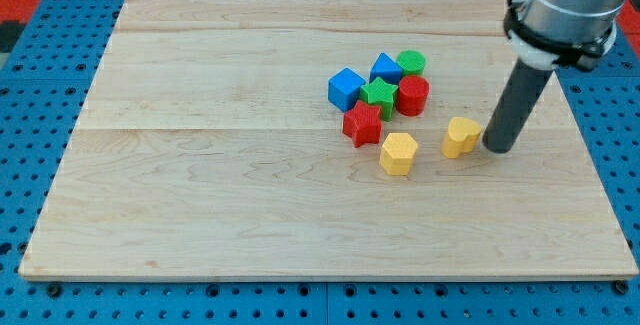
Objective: Slide the yellow hexagon into the left side of the yellow heart
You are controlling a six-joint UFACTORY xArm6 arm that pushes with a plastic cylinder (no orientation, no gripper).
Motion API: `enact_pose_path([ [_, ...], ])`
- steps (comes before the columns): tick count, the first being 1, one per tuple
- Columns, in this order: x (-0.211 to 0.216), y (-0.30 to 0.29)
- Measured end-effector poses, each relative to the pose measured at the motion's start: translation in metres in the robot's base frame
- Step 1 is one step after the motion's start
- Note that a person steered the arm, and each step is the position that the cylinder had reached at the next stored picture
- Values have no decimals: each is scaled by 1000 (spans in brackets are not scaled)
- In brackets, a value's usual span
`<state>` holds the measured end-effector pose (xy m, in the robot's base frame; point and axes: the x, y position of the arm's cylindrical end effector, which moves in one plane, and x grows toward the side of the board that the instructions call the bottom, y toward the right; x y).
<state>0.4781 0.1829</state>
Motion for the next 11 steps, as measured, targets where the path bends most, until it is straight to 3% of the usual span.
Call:
enact_pose_path([
  [2,-10,-39],
  [4,69,-70],
  [5,45,-124],
  [6,27,-128],
  [10,21,-88],
  [11,3,-88],
])
